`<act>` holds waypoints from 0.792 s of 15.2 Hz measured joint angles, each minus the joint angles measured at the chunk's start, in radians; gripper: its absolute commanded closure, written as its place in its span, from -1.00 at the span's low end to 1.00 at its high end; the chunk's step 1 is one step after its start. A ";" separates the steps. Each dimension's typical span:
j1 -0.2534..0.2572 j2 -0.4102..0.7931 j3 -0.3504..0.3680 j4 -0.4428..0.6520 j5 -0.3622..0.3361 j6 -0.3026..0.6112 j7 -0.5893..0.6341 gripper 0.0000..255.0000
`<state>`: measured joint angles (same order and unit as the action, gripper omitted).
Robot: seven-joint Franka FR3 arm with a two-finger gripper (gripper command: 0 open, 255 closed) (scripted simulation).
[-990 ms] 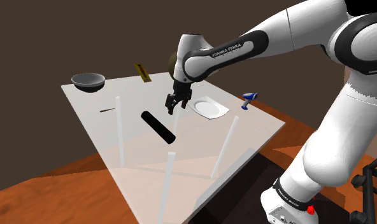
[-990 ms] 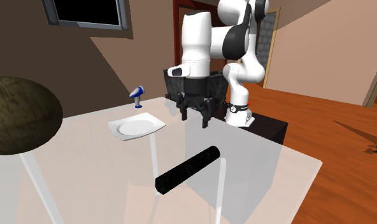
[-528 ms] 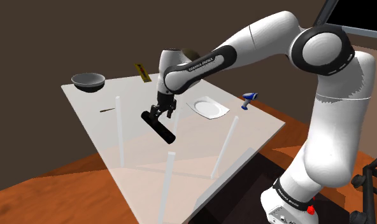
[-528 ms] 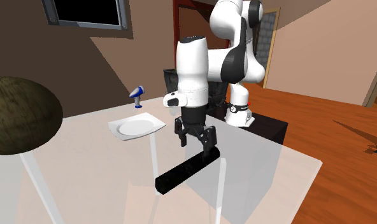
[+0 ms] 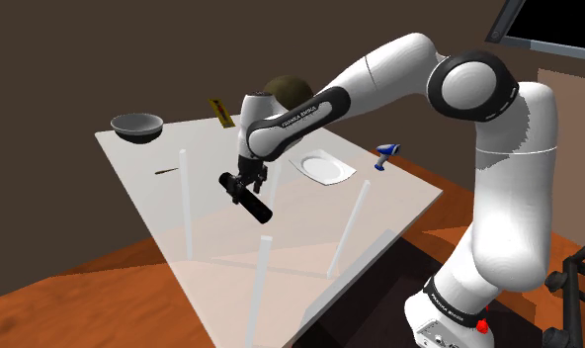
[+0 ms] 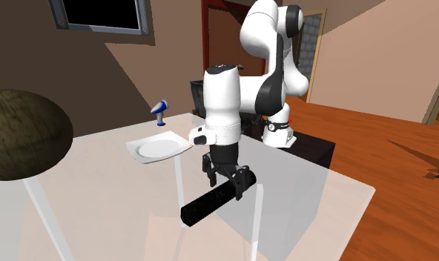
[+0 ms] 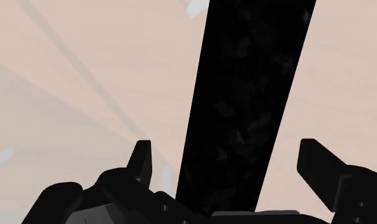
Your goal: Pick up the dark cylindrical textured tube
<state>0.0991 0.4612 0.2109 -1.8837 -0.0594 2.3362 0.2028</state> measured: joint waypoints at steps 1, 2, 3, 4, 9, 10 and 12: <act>0.001 0.007 -0.001 0.001 -0.002 0.005 0.001 -1.00; 0.001 0.009 -0.001 0.000 -0.002 0.009 0.002 1.00; 0.002 0.010 -0.001 0.000 -0.002 0.010 0.002 1.00; 0.002 0.011 -0.002 0.000 -0.003 0.011 0.002 1.00; 0.002 0.011 -0.002 0.000 -0.002 0.012 0.002 1.00; 0.002 0.011 -0.002 0.000 -0.002 0.012 0.002 1.00; 0.002 0.011 -0.002 0.000 -0.002 0.012 0.002 1.00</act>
<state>0.1007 0.4720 0.2091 -1.8833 -0.0618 2.3479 0.2050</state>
